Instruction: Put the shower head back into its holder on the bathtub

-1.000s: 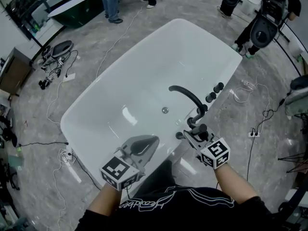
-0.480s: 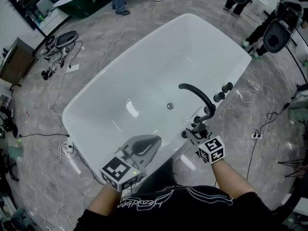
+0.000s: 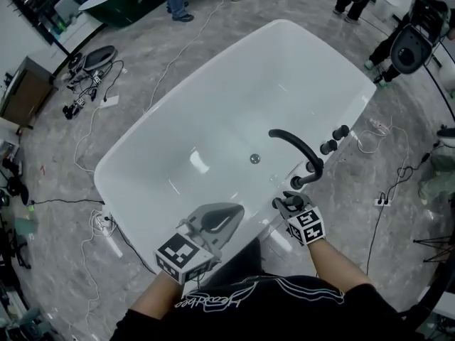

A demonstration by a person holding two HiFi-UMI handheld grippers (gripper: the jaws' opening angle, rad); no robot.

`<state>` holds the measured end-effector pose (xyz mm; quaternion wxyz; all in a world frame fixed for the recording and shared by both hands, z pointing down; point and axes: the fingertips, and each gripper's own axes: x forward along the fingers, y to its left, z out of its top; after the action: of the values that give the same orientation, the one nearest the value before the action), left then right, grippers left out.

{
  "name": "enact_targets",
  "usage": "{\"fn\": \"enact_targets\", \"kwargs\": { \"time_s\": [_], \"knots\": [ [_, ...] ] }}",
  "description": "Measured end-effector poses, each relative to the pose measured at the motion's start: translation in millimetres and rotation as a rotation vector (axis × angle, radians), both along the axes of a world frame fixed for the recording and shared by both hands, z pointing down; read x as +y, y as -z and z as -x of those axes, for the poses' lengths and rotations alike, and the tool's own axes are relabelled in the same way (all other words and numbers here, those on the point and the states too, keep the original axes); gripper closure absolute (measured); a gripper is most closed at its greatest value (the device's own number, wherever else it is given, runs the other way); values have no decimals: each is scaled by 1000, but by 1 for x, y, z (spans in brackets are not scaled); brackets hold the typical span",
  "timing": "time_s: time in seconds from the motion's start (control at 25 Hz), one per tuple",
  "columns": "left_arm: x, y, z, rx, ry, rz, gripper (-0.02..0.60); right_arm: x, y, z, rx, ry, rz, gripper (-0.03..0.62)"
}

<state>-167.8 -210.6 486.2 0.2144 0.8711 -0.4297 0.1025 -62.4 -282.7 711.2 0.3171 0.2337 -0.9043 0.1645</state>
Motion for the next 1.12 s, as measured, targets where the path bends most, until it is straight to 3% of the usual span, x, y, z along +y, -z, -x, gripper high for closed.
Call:
{"fn": "enact_targets", "kwargs": {
  "time_s": [0.28,0.68,0.96,1.12],
  "knots": [
    [-7,-7,7,-8,-32,34,577,17,-22,10,87,60,-18,464],
    [-2,-10,2,-24,-23,37,577,10,-16,14,10,-5,-27,453],
    [34,1,-25,38,-35,31,577,29,60,-25,-79,-33,-137,410],
    [59,24,-59,48,-85,1,577,61,151,-46,-270,-47,-147,411]
  ]
}}
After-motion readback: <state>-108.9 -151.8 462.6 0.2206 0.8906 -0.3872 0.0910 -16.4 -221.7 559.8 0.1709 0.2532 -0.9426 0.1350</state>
